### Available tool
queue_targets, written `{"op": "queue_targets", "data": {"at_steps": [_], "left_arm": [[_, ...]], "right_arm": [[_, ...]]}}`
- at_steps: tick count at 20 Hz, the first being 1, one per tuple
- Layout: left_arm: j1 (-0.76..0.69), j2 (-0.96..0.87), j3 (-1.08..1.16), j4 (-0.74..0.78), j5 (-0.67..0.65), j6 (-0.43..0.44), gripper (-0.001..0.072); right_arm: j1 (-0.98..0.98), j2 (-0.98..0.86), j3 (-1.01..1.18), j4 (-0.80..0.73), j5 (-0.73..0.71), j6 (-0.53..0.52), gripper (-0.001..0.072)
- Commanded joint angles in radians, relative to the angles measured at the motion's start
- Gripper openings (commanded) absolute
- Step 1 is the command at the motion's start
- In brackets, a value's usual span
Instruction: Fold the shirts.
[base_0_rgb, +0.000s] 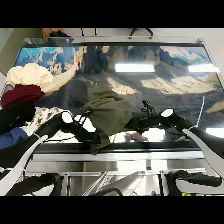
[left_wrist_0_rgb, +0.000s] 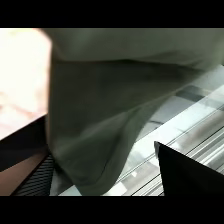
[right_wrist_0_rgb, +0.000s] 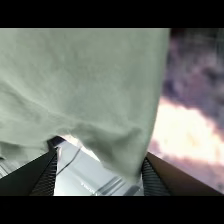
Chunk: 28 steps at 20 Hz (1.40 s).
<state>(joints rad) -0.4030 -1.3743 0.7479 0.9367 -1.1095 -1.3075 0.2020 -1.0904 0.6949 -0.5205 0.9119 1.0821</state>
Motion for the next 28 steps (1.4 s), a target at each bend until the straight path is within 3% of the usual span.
{"op": "queue_targets", "data": {"at_steps": [1,2,3,8,14,17,20,24,28], "left_arm": [[-0.058,-0.051,0.04,0.006,0.069,0.009,0.0404],[-0.057,-0.061,0.07,0.006,0.054,0.009,0.0153],[-0.056,-0.064,0.1,0.015,0.039,0.01,0.0011],[0.003,0.051,0.303,0.014,-0.042,0.008,0.0009],[0.132,0.37,0.793,0.014,-0.086,-0.053,0.0007],[0.105,0.481,1.069,0.015,-0.102,-0.074,0.0006],[0.066,0.544,1.237,0.097,-0.105,-0.128,0.0006],[0.059,0.527,1.209,0.127,-0.163,-0.154,0.0007],[0.059,0.376,1.017,0.147,-0.182,-0.155,0.0008]], "right_arm": [[0.013,-0.019,0.005,0.061,-0.021,-0.06,0.0394],[0.013,-0.019,0.005,0.082,-0.013,-0.092,0.0108],[0.012,-0.017,0.005,0.108,-0.003,-0.117,0.0017],[-0.017,0.087,0.134,0.135,0.097,-0.171,0.0016],[-0.23,0.291,0.639,0.14,0.234,-0.274,0.0017],[-0.233,0.381,0.857,0.14,0.283,-0.313,0.0017],[-0.233,0.462,0.929,0.14,0.282,-0.343,0.0017],[-0.233,0.457,0.921,0.137,0.341,-0.333,0.0017],[-0.233,0.309,0.882,0.137,0.372,-0.327,0.0017]]}}
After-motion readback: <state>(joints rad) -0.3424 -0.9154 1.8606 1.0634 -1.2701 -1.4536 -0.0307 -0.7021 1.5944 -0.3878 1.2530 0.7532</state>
